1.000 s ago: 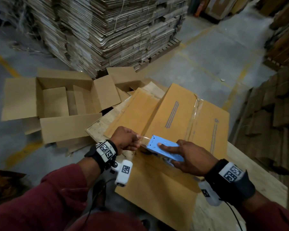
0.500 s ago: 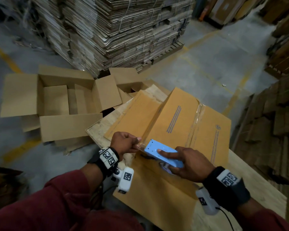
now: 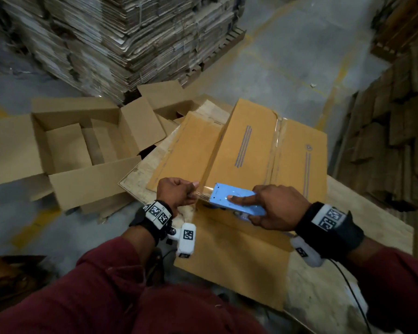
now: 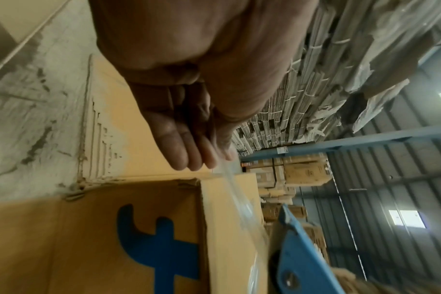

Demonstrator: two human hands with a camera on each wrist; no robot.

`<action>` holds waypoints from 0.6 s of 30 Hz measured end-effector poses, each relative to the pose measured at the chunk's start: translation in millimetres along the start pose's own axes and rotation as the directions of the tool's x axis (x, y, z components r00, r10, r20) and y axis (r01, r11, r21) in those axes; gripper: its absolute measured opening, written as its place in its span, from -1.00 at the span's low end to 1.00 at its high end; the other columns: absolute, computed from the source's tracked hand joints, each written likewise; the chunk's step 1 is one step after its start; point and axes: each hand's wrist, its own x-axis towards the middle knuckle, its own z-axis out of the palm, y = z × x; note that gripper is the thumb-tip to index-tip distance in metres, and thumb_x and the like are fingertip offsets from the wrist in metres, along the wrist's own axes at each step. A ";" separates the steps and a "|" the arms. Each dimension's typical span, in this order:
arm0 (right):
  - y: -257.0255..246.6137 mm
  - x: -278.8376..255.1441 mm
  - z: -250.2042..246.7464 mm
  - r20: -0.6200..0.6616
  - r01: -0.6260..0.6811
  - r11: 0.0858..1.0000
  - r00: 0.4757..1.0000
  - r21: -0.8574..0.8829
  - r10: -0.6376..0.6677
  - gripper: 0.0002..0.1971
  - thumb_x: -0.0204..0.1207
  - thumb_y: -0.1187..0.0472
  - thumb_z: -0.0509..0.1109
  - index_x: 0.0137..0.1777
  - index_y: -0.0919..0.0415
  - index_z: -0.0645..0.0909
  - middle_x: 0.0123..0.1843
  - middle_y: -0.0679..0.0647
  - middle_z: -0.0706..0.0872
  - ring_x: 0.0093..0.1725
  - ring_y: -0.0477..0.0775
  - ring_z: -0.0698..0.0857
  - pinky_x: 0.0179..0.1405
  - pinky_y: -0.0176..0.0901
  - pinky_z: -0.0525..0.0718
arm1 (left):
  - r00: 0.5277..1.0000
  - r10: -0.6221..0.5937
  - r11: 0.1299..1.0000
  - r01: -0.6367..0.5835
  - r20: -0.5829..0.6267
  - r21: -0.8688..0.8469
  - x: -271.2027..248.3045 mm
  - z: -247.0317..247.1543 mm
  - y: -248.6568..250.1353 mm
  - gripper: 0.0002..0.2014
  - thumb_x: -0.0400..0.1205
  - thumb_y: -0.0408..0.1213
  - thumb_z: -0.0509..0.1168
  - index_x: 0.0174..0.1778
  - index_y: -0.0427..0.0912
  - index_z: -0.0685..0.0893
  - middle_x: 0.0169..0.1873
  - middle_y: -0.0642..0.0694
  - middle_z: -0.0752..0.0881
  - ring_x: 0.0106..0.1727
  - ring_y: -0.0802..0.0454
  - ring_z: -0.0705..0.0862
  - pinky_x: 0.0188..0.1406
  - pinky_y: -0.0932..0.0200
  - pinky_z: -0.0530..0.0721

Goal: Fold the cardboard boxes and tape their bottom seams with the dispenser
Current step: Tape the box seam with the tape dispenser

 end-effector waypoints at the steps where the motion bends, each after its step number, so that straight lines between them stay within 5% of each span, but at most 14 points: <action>1: 0.2 -0.4 -0.7 -0.006 -0.003 1.000 1.000 -0.013 0.003 -0.30 0.61 -0.27 0.25 0.61 -0.71 -0.06 0.07 -0.05 0.54 -0.02 0.12 0.65 -0.24 -0.05 0.54 | 1.000 0.006 1.000 -0.006 0.000 0.005 1.6 0.7 -0.3 -0.82 0.57 -0.44 0.59 -0.18 -0.44 0.72 -0.34 -0.40 0.77 -0.40 -0.16 0.76 -0.39 0.04 0.83; 9: 8.6 -13.3 5.2 -0.017 -0.024 0.999 1.000 -0.028 0.023 -0.30 0.62 -0.28 0.22 0.61 -0.71 -0.12 0.11 -0.04 0.55 -0.02 0.14 0.64 -0.30 -0.07 0.47 | 1.000 0.024 0.999 -0.024 0.004 0.047 7.8 9.6 -1.2 -0.79 0.58 -0.41 0.59 -0.12 -0.50 0.74 -0.41 -0.36 0.79 -0.48 -0.09 0.79 -0.43 0.09 0.83; 14: 37.0 -32.3 15.4 -0.014 -0.050 0.995 0.999 -0.085 0.049 -0.36 0.60 -0.36 0.21 0.57 -0.77 -0.05 0.08 -0.08 0.58 -0.01 0.09 0.68 -0.25 -0.04 0.61 | 0.991 0.062 0.995 -0.052 -0.120 0.081 27.3 -30.2 3.8 -0.74 0.58 -0.39 0.59 -0.04 -0.56 0.76 -0.32 -0.42 0.79 -0.46 -0.12 0.76 -0.40 0.07 0.85; 18: 49.8 -34.9 13.0 -0.010 -0.068 0.993 0.998 -0.100 0.068 -0.39 0.58 -0.38 0.24 0.52 -0.82 0.00 0.04 -0.14 0.55 0.01 0.04 0.69 -0.25 -0.05 0.61 | 0.994 0.099 0.993 -0.095 -0.055 0.067 28.5 -34.2 6.8 -0.76 0.58 -0.37 0.59 -0.06 -0.51 0.75 -0.42 -0.28 0.80 -0.41 -0.09 0.78 -0.35 0.08 0.84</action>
